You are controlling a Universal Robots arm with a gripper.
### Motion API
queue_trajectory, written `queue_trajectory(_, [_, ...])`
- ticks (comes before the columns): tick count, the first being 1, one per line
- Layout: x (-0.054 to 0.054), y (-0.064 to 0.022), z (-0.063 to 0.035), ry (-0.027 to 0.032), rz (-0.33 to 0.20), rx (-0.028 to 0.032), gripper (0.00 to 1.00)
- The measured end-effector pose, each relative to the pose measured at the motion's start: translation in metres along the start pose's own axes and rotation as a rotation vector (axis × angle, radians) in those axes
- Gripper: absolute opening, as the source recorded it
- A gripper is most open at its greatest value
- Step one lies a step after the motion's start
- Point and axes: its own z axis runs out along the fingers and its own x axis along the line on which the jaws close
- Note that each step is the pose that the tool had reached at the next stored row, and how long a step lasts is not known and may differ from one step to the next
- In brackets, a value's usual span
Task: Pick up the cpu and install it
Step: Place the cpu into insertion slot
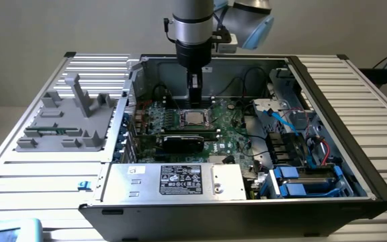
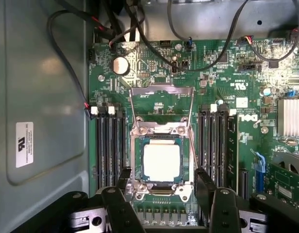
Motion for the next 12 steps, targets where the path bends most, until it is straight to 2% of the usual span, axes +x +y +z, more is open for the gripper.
queue_trajectory(9, [0.000,0.0051,-0.0294,0.0000,0.000,0.0014,0.64])
queue_trajectory(12, [0.000,0.0060,-0.0328,0.0001,0.000,0.0016,0.64])
